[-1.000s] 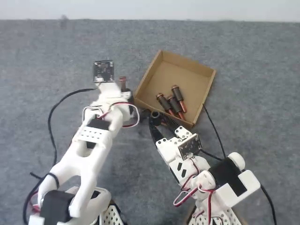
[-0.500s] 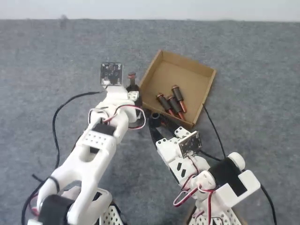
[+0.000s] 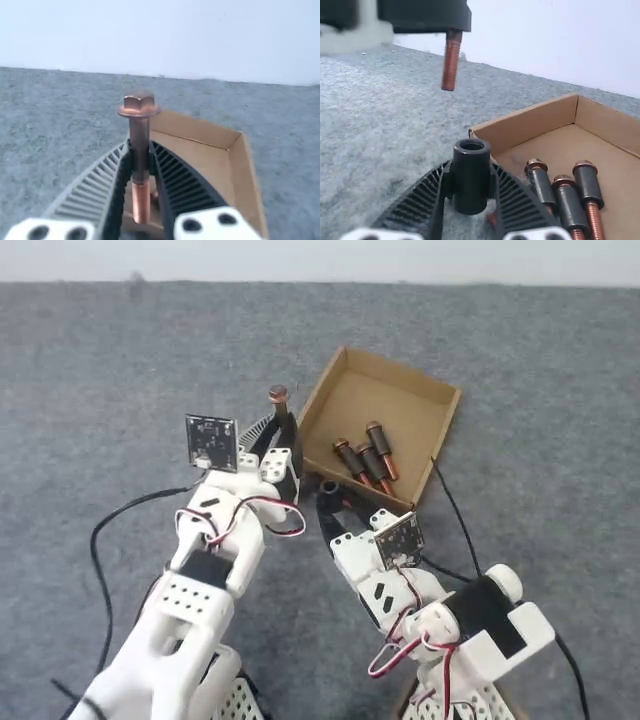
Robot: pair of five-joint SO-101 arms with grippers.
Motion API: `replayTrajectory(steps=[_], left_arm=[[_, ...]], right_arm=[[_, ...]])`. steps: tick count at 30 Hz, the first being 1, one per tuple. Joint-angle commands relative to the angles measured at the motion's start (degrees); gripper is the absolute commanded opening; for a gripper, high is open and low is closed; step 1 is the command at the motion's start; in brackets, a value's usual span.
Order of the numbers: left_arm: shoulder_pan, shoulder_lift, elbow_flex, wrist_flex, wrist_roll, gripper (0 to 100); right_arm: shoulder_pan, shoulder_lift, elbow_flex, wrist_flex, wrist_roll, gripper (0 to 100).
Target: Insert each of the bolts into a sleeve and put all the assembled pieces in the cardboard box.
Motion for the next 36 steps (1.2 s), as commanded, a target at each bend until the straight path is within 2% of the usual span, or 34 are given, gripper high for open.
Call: replayTrajectory(steps=[1, 6, 9, 12, 16, 25, 36], left_arm=[[1.2, -7.2, -1.0, 5.0, -0.4, 1], [4.7, -16.9, -1.1, 18.3, -0.7, 1], [6.0, -24.2, -1.0, 26.4, -4.9, 1], [6.6, -30.3, -0.7, 30.3, -5.5, 1], [6.7, -33.8, 1.4, 30.0, -4.7, 1], [7.3, -33.8, 7.2, 17.3, -4.7, 1], [9.7, -33.8, 7.4, 16.1, -5.0, 1]], right_arm=[[-0.7, 0.1, -2.2, 0.2, -0.6, 0.6], [-0.7, 0.1, -2.2, 0.3, -0.6, 0.6], [-0.7, 0.1, -2.0, 0.3, -0.6, 0.6], [-0.9, 0.1, -1.9, 0.3, -0.6, 0.6], [-2.5, 0.1, -1.7, 0.3, -0.5, 0.6], [-2.7, 0.1, -1.8, 0.3, -0.6, 0.6], [-3.5, 0.0, -1.7, 0.3, -0.4, 0.6]])
